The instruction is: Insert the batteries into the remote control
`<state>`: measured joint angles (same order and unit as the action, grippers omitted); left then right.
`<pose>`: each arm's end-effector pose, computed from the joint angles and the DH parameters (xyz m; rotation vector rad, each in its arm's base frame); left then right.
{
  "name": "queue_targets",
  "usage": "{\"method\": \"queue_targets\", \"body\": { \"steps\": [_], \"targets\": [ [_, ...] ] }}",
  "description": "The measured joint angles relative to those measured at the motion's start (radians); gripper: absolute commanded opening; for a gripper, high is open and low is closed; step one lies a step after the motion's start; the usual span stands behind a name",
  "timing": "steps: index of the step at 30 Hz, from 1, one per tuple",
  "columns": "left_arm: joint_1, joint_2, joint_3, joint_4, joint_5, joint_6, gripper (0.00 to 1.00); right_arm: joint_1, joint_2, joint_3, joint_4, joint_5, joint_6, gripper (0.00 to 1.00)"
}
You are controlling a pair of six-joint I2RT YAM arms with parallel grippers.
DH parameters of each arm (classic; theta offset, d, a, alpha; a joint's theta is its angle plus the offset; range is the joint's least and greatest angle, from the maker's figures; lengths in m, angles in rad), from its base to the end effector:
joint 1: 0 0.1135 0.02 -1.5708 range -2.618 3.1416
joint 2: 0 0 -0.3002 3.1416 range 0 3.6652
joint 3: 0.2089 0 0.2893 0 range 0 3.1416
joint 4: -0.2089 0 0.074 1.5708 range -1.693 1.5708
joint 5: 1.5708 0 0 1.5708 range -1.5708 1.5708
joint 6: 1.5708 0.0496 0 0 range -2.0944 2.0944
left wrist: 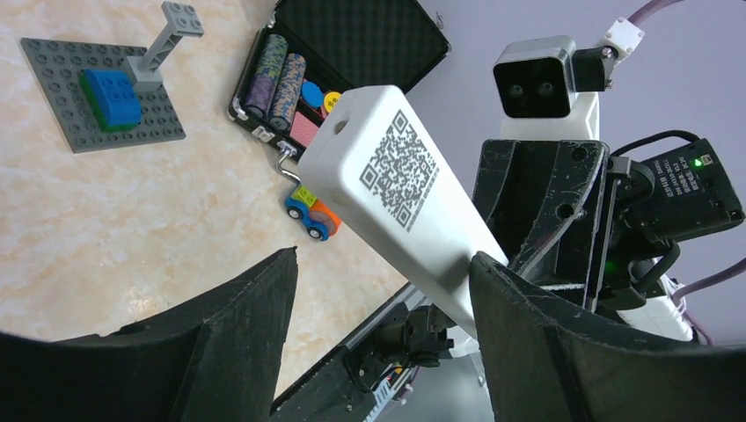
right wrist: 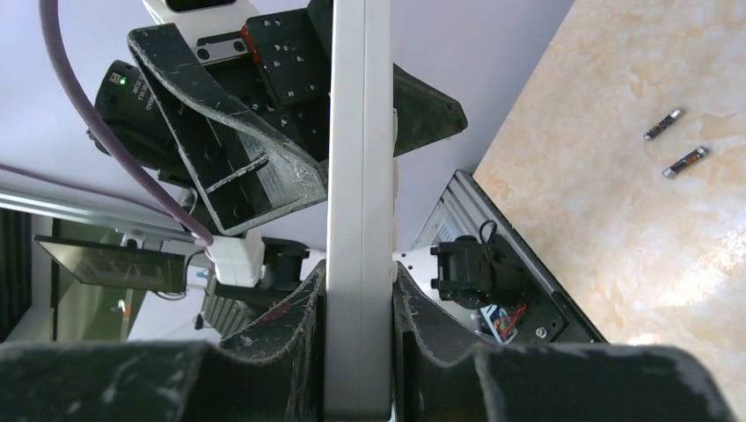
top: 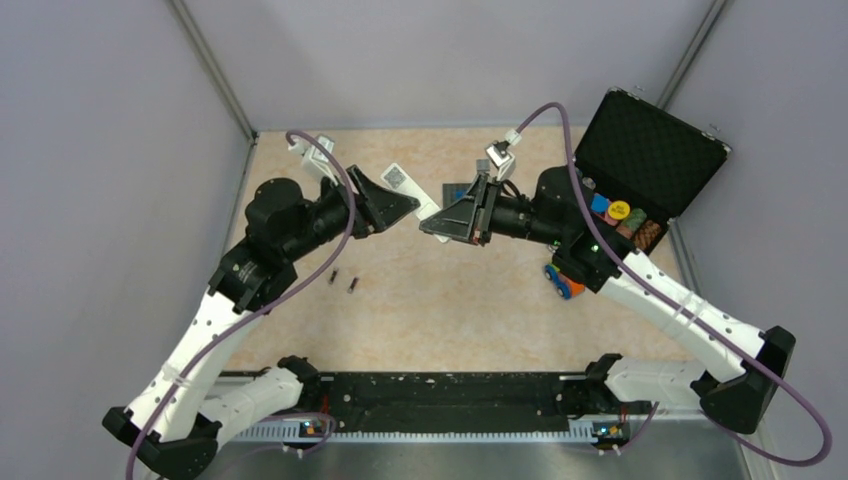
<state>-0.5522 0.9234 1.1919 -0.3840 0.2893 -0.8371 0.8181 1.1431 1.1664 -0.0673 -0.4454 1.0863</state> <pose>0.1770 -0.1257 0.4719 -0.0249 1.8533 -1.2537 0.1865 0.2304 0.4480 -0.1546 1.9458 1.7378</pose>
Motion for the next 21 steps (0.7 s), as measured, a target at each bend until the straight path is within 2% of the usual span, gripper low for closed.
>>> {"method": "queue_targets", "body": {
  "steps": [4, 7, 12, 15, 21],
  "targets": [
    [0.0, -0.004, 0.014, -0.011, -0.022, -0.036, 0.75, 0.0, -0.002, -0.001, 0.026, -0.015, 0.016, 0.03],
    [0.002, -0.002, 0.032, -0.022, -0.013, -0.084, 0.69, 0.0, -0.002, -0.002, 0.05, -0.048, 0.026, 0.03],
    [0.014, 0.049, 0.076, -0.025, 0.084, -0.166, 0.56, 0.0, -0.008, -0.025, 0.081, -0.085, 0.037, 0.03],
    [0.027, 0.054, 0.054, -0.01, 0.143, -0.212, 0.54, 0.0, -0.009, -0.045, 0.084, -0.101, 0.053, 0.03],
    [0.126, 0.035, 0.001, 0.006, 0.28, -0.281, 0.43, 0.0, -0.009, -0.082, 0.109, -0.106, 0.102, 0.03]
  ]
}}
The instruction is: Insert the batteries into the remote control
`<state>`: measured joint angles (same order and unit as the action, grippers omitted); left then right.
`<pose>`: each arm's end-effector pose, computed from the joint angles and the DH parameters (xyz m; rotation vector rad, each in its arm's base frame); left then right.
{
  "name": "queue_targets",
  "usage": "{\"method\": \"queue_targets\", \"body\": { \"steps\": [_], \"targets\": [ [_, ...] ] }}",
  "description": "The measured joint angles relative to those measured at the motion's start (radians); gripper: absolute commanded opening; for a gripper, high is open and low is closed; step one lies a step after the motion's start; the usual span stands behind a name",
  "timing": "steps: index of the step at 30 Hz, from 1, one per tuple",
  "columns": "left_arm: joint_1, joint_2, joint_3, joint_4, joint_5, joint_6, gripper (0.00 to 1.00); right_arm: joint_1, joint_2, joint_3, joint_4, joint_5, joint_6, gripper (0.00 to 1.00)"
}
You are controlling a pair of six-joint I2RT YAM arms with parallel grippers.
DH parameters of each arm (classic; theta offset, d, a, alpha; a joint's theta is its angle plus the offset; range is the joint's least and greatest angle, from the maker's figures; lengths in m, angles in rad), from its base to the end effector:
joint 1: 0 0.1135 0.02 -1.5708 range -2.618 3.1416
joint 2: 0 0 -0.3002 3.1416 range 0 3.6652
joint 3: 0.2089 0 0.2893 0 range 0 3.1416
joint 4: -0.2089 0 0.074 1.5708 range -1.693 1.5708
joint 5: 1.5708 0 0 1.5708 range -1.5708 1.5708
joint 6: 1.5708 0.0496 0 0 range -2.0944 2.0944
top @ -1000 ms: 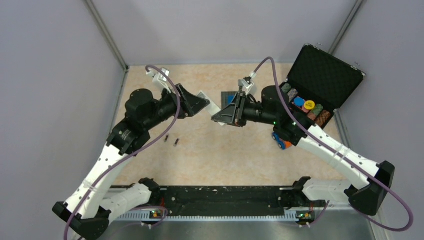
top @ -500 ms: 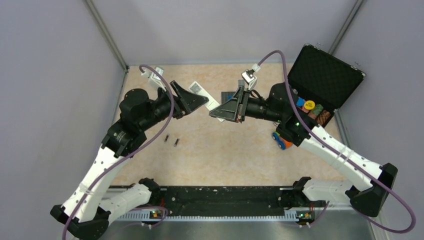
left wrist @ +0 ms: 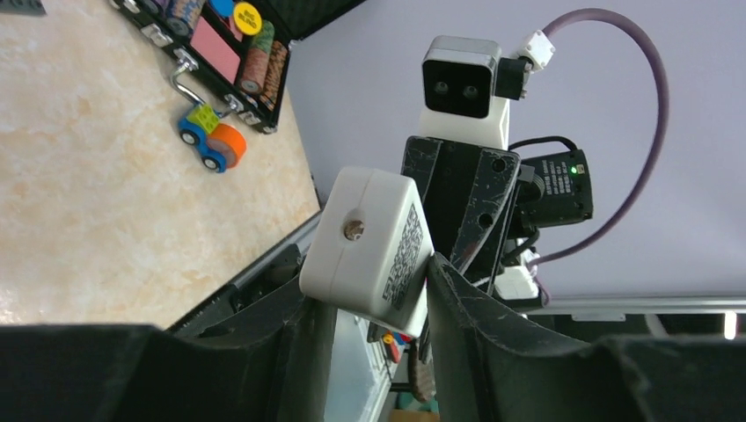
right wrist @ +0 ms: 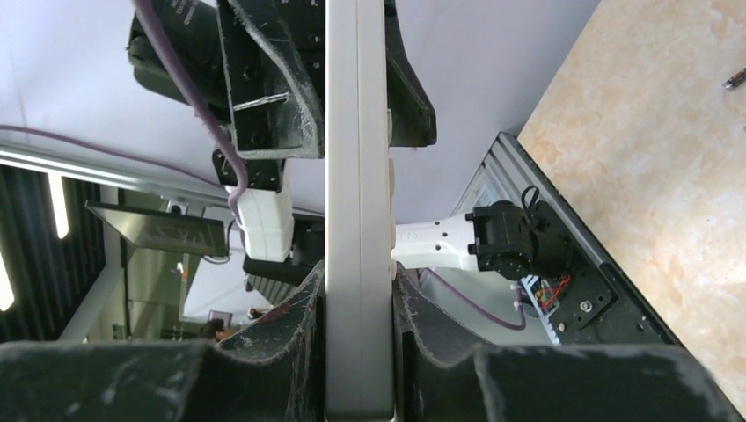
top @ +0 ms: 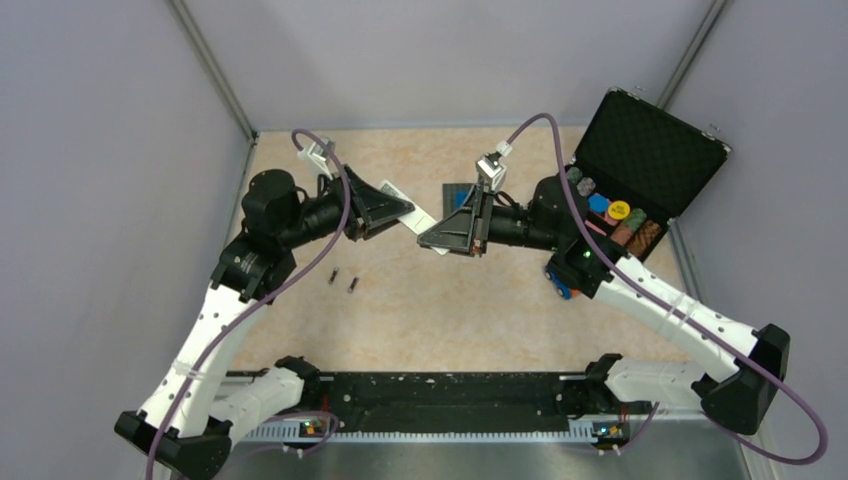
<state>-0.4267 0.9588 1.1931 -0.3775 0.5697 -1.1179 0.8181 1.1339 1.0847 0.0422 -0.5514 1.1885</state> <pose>0.1924 -0.1168 0.4668 -0.1926 1.9754 -1.5663 0.1826 0.2330 0.4307 -0.1754 1.9730 1.8869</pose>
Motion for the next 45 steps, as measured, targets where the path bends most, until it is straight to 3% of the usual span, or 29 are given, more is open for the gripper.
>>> {"method": "queue_targets", "body": {
  "steps": [5, 12, 18, 23, 26, 28, 30, 35, 37, 45],
  "targets": [
    [0.074, -0.025, -0.065, 0.052, 0.116, -0.056, 0.48, 0.0, 0.0, -0.019, 0.017, -0.008, 0.028, 0.03],
    [0.098, -0.025, -0.099, 0.101, 0.14, -0.082, 0.57, 0.0, 0.0, -0.025, 0.024, -0.034, 0.053, 0.04],
    [0.099, -0.032, -0.158, 0.181, 0.15, -0.146, 0.49, 0.0, 0.014, -0.044, 0.062, -0.047, 0.092, 0.04],
    [0.099, -0.034, -0.192, 0.219, 0.156, -0.19, 0.32, 0.0, 0.032, -0.077, 0.107, -0.061, 0.126, 0.04],
    [0.099, -0.034, -0.193, 0.239, 0.164, -0.22, 0.09, 0.0, 0.032, -0.092, 0.139, -0.066, 0.144, 0.19],
    [0.099, -0.036, -0.193, 0.264, 0.167, -0.233, 0.0, 0.0, 0.032, -0.096, 0.156, -0.067, 0.154, 0.28],
    [0.099, -0.04, -0.193, 0.264, 0.166, -0.23, 0.0, 0.0, 0.032, -0.088, 0.142, -0.066, 0.154, 0.35],
    [0.099, -0.041, -0.202, 0.241, 0.145, -0.215, 0.0, 0.0, 0.033, -0.081, 0.058, -0.027, 0.138, 0.7],
    [0.099, -0.047, -0.209, 0.235, 0.125, -0.216, 0.0, 0.0, 0.03, -0.089, 0.05, 0.006, 0.14, 0.78],
    [0.099, -0.103, -0.28, 0.257, 0.037, -0.254, 0.0, 0.004, -0.04, -0.176, 0.121, 0.171, 0.167, 0.8]
  ]
}}
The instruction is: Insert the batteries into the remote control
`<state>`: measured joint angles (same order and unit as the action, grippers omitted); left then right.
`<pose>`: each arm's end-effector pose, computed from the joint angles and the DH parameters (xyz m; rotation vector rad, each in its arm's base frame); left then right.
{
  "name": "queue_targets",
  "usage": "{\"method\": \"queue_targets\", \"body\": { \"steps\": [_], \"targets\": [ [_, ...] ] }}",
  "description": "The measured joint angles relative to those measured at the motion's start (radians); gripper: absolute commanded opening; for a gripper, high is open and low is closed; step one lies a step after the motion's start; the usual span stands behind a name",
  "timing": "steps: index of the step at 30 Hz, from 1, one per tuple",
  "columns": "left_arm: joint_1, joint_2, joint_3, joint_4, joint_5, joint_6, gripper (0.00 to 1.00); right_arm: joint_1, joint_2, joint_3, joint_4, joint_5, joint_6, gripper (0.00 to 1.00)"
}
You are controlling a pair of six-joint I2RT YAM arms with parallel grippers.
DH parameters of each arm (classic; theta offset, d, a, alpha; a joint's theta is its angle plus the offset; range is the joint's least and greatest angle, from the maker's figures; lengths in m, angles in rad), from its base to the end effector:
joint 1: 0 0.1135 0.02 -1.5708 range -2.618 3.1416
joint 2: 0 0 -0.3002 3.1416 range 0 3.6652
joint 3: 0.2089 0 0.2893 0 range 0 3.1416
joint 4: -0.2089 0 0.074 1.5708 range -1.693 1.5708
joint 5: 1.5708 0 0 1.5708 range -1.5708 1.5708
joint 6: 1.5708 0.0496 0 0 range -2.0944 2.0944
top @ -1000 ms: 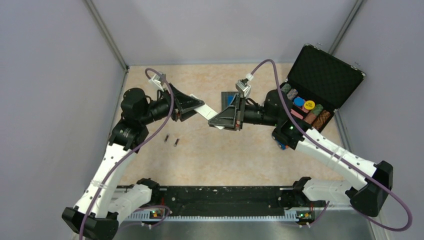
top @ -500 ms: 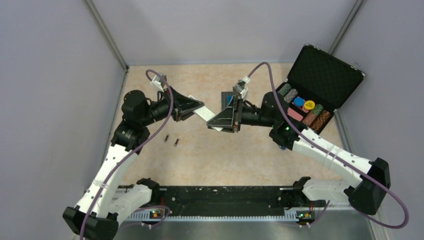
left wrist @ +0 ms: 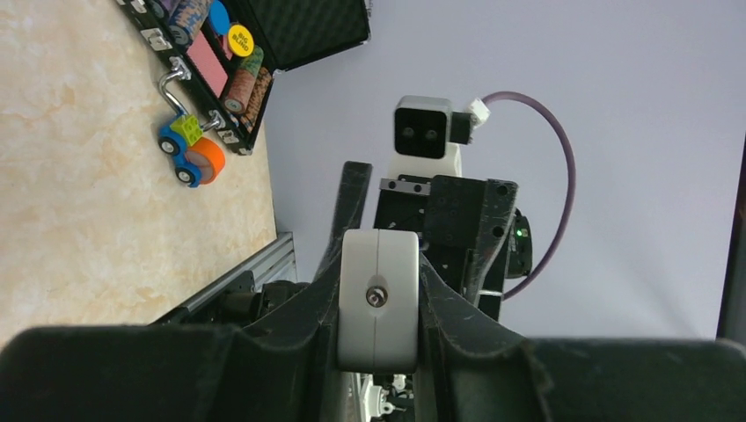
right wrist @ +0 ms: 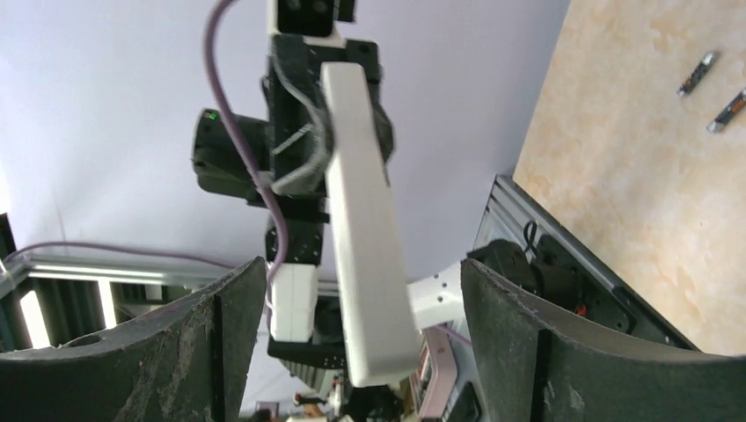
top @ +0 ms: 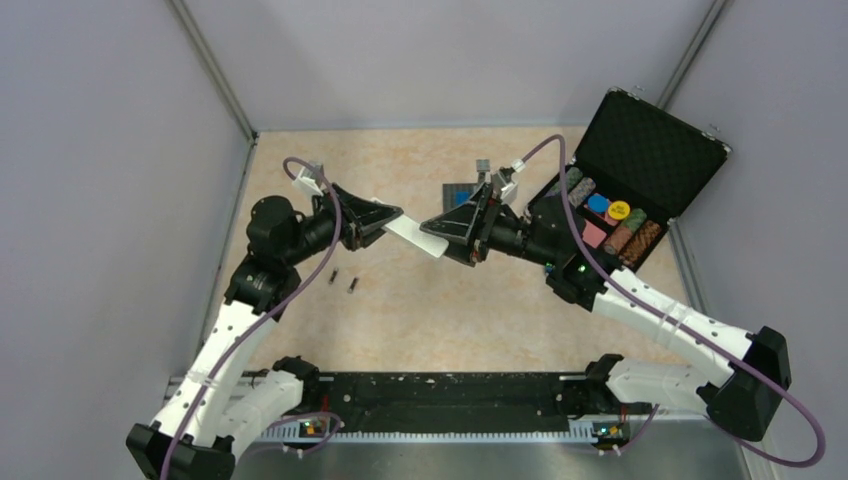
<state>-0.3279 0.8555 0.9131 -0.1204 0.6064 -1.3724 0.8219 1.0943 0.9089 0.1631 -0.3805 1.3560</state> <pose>0.1961 -0.0966 0.4091 -0.4584 1.9021 -1.7121 0.1850 0.2261 0.3844 0.1615 1.9922 1.8775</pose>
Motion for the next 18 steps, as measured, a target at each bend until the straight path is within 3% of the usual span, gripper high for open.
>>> {"method": "queue_targets", "body": {
  "steps": [18],
  "targets": [
    [0.0, -0.075, -0.116, 0.038, -0.155, -0.096, 0.0, 0.071, 0.037, -0.035, 0.098, 0.179, 0.134, 0.59]
  ]
}}
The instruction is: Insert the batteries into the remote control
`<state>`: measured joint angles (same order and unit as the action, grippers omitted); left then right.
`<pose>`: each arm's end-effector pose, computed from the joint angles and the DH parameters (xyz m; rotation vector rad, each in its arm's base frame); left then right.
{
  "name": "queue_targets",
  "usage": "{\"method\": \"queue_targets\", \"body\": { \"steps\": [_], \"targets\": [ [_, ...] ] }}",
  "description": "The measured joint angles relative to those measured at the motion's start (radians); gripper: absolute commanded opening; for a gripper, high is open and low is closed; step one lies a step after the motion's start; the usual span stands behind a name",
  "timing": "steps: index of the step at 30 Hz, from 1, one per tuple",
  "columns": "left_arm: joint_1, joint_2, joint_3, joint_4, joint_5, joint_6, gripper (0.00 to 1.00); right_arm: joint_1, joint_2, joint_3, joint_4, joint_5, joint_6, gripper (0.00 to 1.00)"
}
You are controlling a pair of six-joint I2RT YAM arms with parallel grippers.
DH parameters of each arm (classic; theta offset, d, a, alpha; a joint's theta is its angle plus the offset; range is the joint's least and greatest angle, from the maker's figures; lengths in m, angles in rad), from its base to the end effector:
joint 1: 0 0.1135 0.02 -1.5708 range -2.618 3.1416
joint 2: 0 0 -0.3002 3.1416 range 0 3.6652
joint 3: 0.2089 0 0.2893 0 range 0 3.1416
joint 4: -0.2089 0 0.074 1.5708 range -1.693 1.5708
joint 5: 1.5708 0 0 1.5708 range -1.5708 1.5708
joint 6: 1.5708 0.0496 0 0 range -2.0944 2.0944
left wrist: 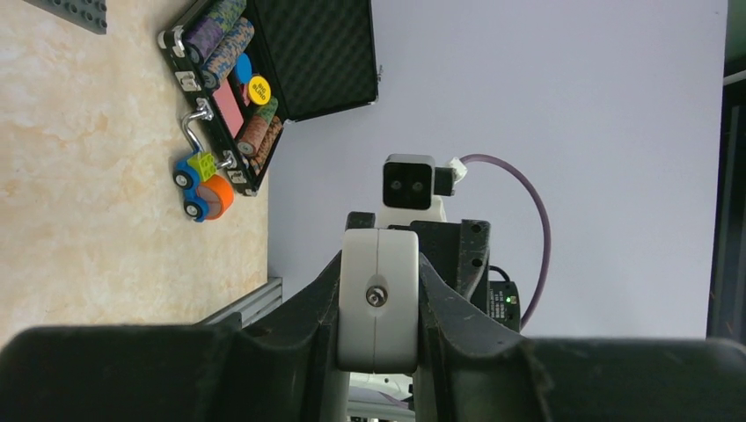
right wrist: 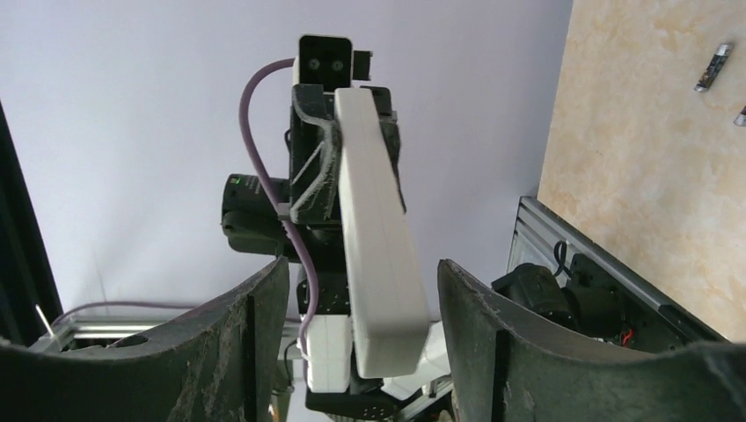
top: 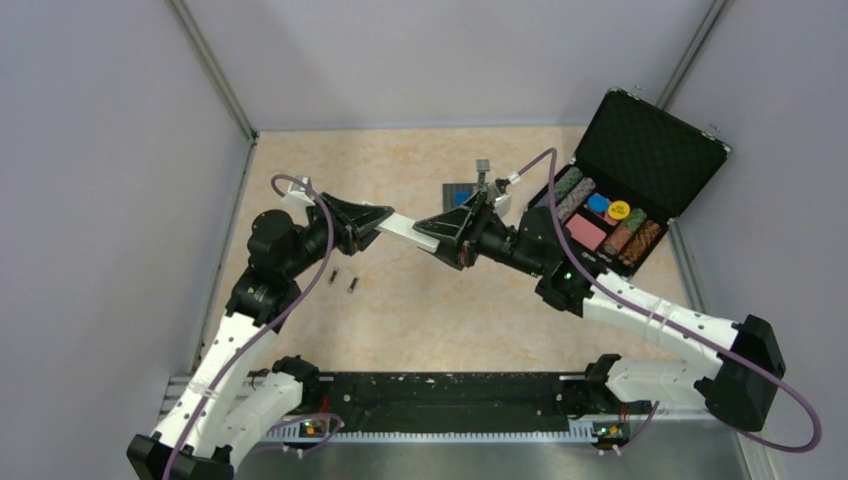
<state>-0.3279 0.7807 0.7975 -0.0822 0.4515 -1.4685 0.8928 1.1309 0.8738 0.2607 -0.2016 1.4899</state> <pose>0.1891 -0.0872 0.3818 -0.6818 1.8202 -1.6641 0.1828 0.2428 0.3716 0.3880 1.9399 1.9086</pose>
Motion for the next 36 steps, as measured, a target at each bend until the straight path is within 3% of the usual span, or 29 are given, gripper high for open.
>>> {"method": "queue_targets", "body": {
  "steps": [6, 17, 27, 36],
  "targets": [
    [0.0, 0.002, -0.002, 0.002, -0.022, -0.004, 0.0, 0.001, 0.018, -0.05, 0.041, 0.024, 0.04, 0.5],
    [0.001, 0.019, 0.0, 0.015, -0.01, 0.018, 0.0, 0.001, 0.028, -0.096, 0.153, 0.026, 0.09, 0.22],
    [0.015, 0.101, 0.011, 0.038, 0.105, 0.01, 0.0, 0.001, -0.02, -0.204, 0.237, 0.055, 0.13, 0.0],
    [0.028, 0.117, 0.129, -0.066, 0.191, 0.13, 0.0, -0.01, -0.056, -0.206, 0.257, 0.019, 0.101, 0.0]
  ]
}}
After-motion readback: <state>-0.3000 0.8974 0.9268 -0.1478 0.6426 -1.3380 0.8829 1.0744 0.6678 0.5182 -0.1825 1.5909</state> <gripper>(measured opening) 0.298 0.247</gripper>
